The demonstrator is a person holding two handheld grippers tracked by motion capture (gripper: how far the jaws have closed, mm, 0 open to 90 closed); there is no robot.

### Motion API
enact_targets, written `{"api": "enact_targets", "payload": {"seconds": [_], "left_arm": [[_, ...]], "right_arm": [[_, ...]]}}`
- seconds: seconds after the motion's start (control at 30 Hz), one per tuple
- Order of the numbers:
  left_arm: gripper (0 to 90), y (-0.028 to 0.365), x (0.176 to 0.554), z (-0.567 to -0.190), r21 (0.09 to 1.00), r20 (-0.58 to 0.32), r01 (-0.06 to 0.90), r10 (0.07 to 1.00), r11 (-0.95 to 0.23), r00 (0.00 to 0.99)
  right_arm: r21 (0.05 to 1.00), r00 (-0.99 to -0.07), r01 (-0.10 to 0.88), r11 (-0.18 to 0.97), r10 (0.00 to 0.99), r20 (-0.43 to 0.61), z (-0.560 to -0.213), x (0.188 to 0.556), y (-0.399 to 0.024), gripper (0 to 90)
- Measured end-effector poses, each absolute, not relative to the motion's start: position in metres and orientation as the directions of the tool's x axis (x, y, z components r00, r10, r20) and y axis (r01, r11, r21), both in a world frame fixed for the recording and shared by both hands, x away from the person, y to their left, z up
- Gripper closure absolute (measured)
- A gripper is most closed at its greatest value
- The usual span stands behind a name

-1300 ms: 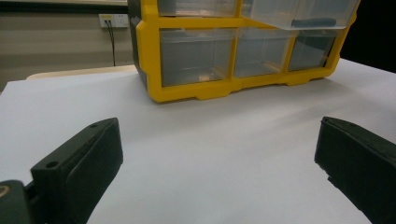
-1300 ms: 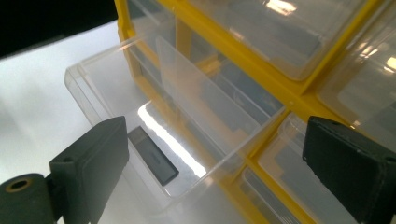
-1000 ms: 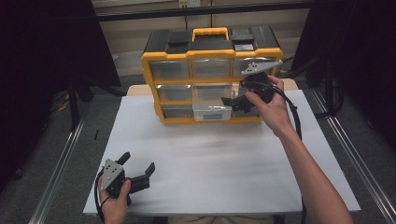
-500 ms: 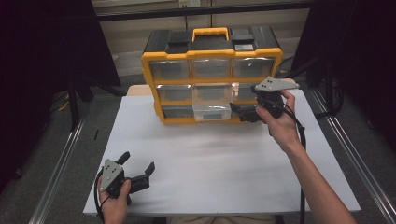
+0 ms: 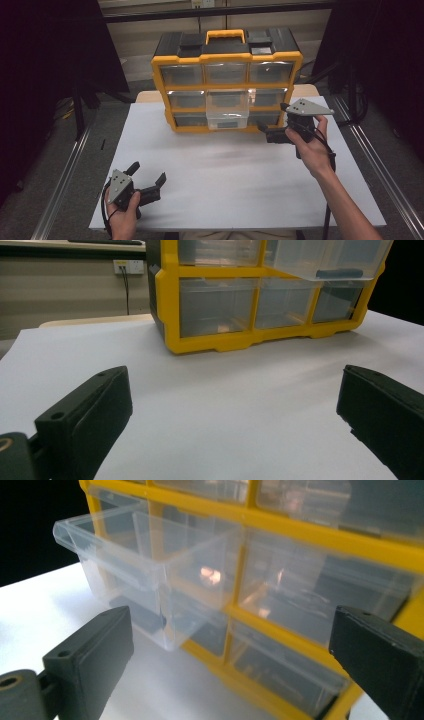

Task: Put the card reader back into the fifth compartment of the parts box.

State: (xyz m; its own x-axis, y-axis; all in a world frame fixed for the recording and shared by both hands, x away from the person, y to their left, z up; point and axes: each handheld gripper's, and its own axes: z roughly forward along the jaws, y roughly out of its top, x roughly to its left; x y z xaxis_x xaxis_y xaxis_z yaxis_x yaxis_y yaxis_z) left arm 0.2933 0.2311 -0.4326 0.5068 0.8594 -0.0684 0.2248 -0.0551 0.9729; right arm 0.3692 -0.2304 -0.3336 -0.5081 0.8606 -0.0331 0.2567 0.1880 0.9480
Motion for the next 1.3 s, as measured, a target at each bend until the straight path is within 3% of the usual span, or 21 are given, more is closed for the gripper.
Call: {"api": "enact_targets", "payload": {"seconds": [0.47, 1.3], "left_arm": [[1.5, 0.230, 0.294, -0.433, 0.974, -0.068, 0.222, 0.864, -0.051, 0.499], [1.1, 0.232, 0.293, -0.432, 0.974, -0.073, 0.222, 0.872, -0.041, 0.485]], "right_arm": [[0.953, -0.481, 0.251, 0.168, 0.876, -0.027, -0.369, 0.344, -0.239, 3.1], [0.963, -0.308, 0.262, 0.070, 0.951, 0.015, -0.412, 0.309, -0.265, 1.8]]}}
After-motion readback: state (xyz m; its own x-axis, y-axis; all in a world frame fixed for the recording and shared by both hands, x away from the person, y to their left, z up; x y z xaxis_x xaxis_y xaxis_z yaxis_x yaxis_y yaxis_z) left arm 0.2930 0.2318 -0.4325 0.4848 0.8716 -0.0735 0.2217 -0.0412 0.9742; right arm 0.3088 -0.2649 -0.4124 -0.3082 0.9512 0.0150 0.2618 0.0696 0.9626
